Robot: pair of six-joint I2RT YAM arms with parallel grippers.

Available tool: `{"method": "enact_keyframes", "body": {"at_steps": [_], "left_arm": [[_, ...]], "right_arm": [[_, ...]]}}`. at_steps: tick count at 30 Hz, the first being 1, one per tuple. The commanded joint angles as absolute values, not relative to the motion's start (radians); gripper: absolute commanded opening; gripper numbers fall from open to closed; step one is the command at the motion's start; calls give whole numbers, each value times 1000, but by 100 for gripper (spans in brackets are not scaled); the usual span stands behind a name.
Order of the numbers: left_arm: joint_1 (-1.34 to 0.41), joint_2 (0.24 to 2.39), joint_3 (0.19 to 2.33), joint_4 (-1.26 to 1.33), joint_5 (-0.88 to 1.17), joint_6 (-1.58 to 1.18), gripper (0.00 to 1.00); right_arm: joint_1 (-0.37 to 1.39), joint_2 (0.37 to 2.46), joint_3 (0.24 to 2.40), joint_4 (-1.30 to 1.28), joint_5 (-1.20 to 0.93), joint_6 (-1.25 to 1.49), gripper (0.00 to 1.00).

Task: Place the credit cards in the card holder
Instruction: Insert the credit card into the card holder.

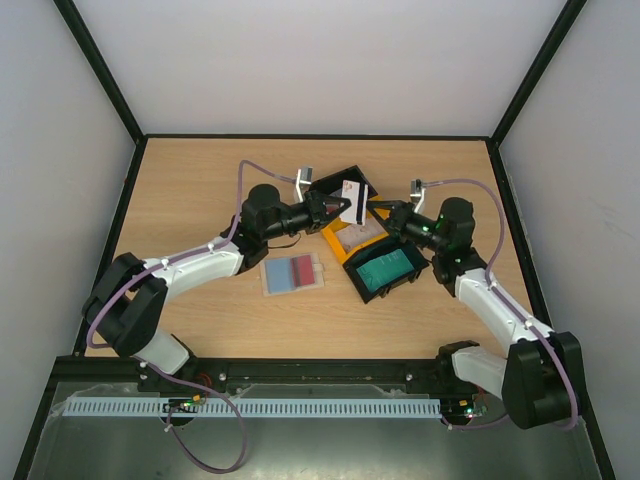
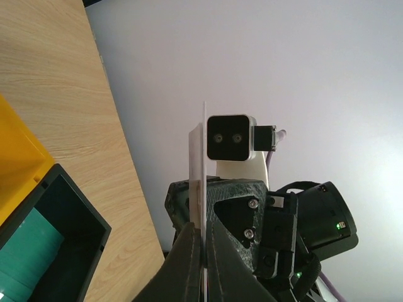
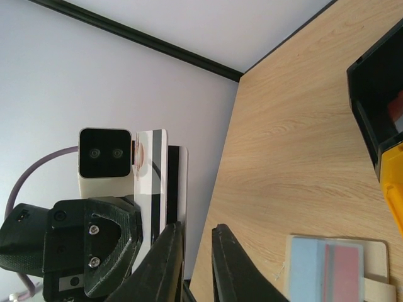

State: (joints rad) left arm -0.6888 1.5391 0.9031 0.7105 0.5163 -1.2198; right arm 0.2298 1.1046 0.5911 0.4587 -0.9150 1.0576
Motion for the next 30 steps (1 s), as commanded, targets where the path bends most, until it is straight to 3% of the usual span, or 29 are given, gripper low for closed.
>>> {"method": "enact_keyframes", "body": {"at_steps": [1,7,14,30], "left_arm": [[-694,1544,937,771,558,-1217,3],[-695,1553,939,774,567,-1239,3],[-688,1545,924,752,539,-1261,8],[-597,1438,816,708,519,-1230,8]], "right_arm": [[262,1132,610,503,-982,1058,15],[316,1149,613,622,-1046,1122,22],[316,1140,603,724,-1010,1236,2],[246,1086,623,698,-931,1353,2]]}}
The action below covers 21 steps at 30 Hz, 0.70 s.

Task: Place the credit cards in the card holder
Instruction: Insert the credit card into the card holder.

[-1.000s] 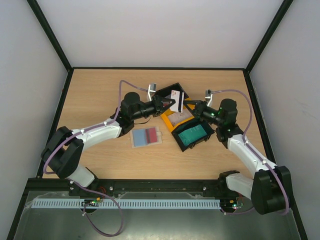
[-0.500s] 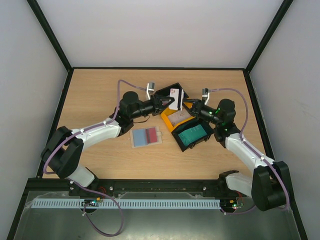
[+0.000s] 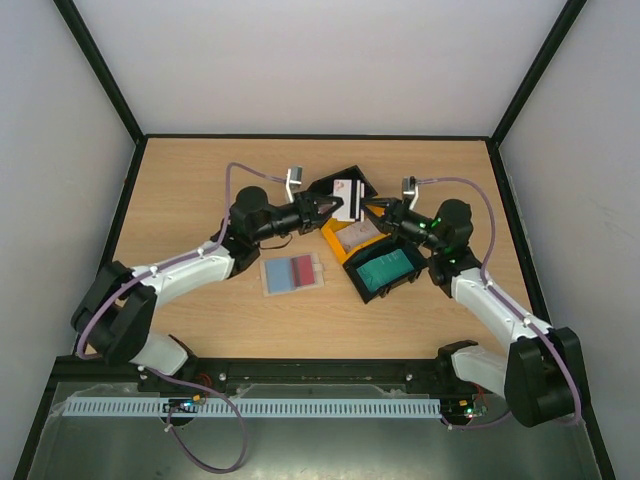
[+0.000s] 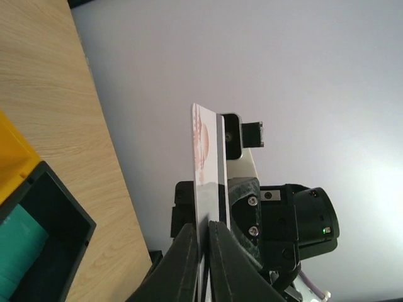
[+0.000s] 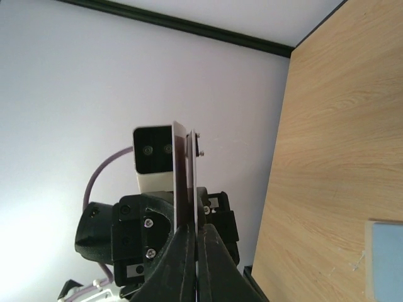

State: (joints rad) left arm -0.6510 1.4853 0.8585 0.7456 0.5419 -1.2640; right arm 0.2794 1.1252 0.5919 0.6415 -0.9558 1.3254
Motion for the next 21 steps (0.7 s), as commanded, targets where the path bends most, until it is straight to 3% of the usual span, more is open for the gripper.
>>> {"method": "enact_keyframes", "body": {"at_steps": [1,11,21], "left_arm": [[-593,1431,811,706,519,-1228,8],[-541,1354,763,608,492,-1151,3],[-524,1112,600,162,170,-961,3]], "right_arm": [[244,1087,626,694,-931,1353,2],[238,1097,669,540,-906,1245,2],[309,1127,701,253,-814,963,2]]}}
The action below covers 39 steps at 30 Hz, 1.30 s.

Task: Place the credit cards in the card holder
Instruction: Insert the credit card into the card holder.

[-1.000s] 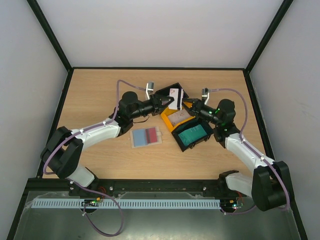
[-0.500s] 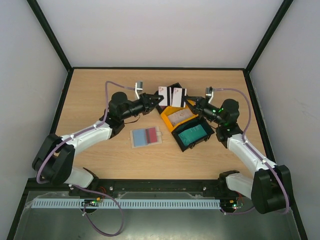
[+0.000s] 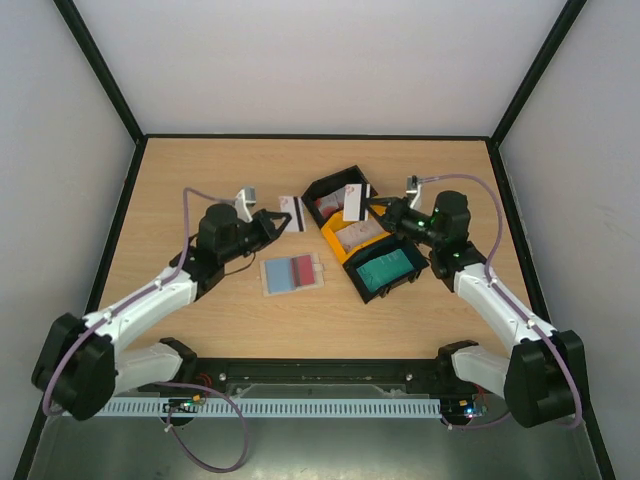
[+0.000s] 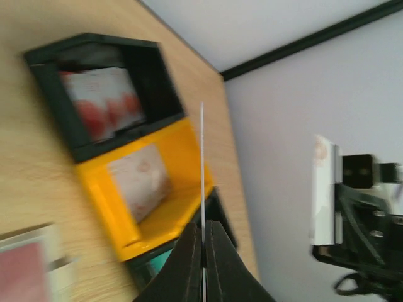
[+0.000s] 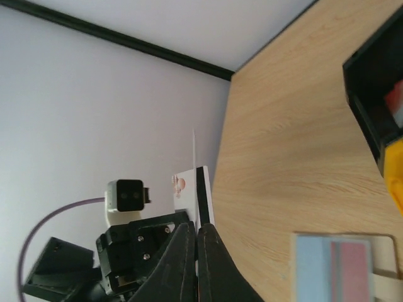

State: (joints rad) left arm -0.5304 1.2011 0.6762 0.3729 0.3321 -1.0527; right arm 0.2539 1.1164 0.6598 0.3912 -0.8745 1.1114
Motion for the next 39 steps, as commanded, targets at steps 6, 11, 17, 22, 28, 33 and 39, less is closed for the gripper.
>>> {"method": "enact_keyframes", "body": {"at_steps": [6,11,17,22,28,33,39], "left_arm": [[-517,971,426,59,50,-972,3],[-509,887,337,60,63,-994,3],[-495,899,299,76,151,-992,3],[-487,936,304,50,184,-941,3],[-456,995,309,26,200,-842,3],[-410,1066,308,56,239,-762,3],[-399,1109,288,118,284,-756,3]], "right_arm": [[476,1225,720,149,-662,848,2],[620,1378,717,179,-580,835,2],[724,1535,710,320,-546,883,2],[751,1646,700,467,-548,936,2],[764,1738,690,589,-520,969,2],[765,1783,688,621,-473,957,2],[765,1805,685,609,-443,933,2]]}}
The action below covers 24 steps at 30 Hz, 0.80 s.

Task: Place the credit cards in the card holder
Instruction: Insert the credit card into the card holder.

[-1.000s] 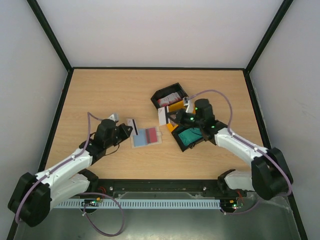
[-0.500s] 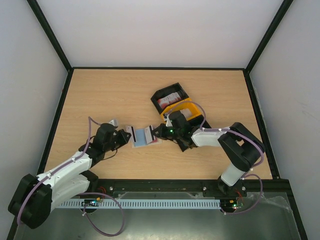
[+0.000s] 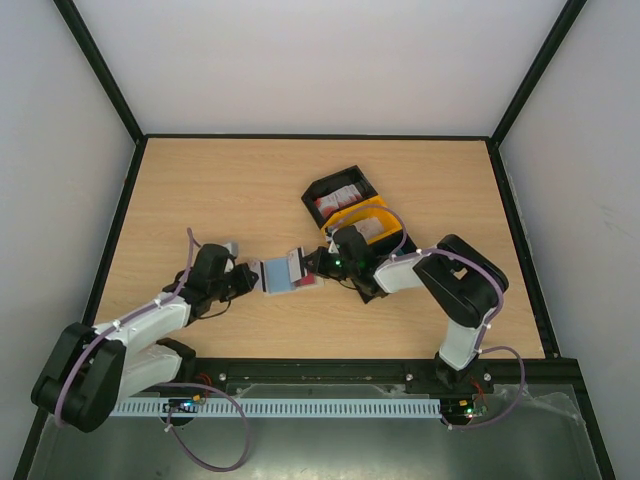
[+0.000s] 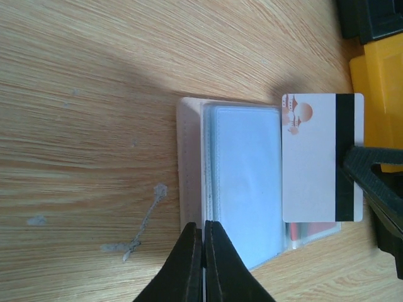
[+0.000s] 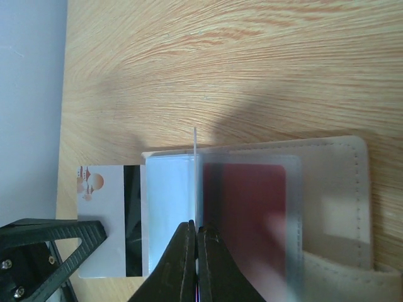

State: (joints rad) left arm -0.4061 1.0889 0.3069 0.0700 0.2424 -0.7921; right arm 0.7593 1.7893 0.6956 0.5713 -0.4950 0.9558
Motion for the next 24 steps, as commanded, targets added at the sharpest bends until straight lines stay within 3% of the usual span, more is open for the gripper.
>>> {"method": "enact_keyframes", "body": {"at_steps": [1,12,24], "left_arm": [[-399,1113,287,119,284,-757,3],[-399,1111,300,43,212,-781,3],[-399,1104,306,-9,173,-795,3]], "right_arm": [[765,1809,682,610,-445,933,2],[766,1883,674,629,-586,1038,2],[775,1859,626,586,-552,1095,2]]}}
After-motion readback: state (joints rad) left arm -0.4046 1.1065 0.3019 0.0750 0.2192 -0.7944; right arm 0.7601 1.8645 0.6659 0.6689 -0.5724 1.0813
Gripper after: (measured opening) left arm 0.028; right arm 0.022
